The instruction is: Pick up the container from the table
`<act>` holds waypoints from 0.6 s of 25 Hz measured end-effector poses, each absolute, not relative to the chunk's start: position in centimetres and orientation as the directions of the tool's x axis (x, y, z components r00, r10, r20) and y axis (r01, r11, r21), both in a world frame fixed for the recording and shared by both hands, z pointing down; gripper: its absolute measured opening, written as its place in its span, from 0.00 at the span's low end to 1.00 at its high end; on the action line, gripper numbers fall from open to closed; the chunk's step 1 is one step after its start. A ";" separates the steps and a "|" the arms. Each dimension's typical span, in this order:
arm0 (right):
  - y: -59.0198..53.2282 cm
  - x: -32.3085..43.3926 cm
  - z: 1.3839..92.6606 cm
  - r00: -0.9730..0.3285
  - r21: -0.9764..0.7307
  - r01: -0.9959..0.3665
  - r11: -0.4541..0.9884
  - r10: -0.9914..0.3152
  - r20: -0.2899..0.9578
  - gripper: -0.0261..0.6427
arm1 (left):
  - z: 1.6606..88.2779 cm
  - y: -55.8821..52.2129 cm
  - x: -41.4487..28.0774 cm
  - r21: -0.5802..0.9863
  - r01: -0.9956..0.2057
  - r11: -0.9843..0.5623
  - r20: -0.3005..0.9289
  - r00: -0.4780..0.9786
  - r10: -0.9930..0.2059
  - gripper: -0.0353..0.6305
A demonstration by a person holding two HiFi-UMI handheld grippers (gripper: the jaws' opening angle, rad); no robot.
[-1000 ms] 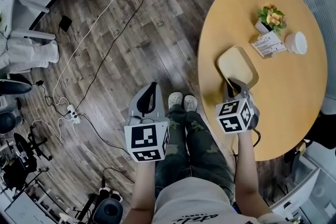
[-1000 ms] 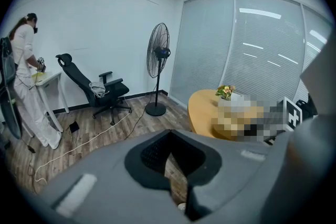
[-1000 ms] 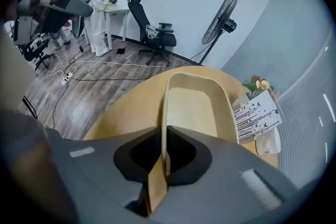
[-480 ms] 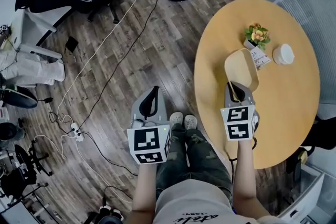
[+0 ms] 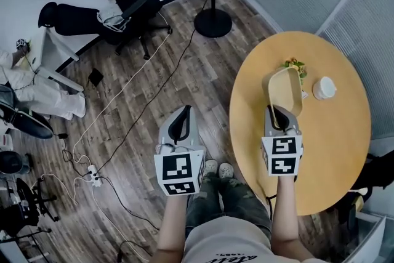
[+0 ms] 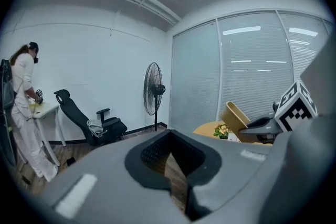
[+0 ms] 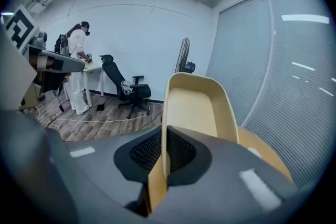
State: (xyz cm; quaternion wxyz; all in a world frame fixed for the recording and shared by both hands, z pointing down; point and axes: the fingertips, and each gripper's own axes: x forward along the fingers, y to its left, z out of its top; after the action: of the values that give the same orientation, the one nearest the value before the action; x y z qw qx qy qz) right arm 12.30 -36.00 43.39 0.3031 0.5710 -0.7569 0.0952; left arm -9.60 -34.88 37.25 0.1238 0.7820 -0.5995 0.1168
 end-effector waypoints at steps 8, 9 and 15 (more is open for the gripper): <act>-37.2 12.5 38.0 -0.172 0.205 -0.935 0.290 -0.875 0.453 0.09 | 33.1 -35.4 -10.4 0.028 -0.972 -0.232 0.248 0.232 -0.941 0.06; -37.3 12.5 37.4 -0.174 0.203 -0.936 0.287 -0.880 0.441 0.09 | 32.6 -35.5 -10.5 0.024 -0.973 -0.229 0.238 0.228 -0.944 0.06; -37.8 12.7 33.9 -0.190 0.174 -0.948 0.265 -0.914 0.359 0.09 | 29.9 -35.9 -10.8 0.004 -0.977 -0.211 0.189 0.208 -0.960 0.06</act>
State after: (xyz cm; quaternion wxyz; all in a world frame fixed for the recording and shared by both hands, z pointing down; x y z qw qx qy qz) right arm 12.70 -37.77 33.92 0.1989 0.6047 -0.7700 0.0434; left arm -10.83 -35.92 29.91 0.0611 0.7747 -0.6251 0.0726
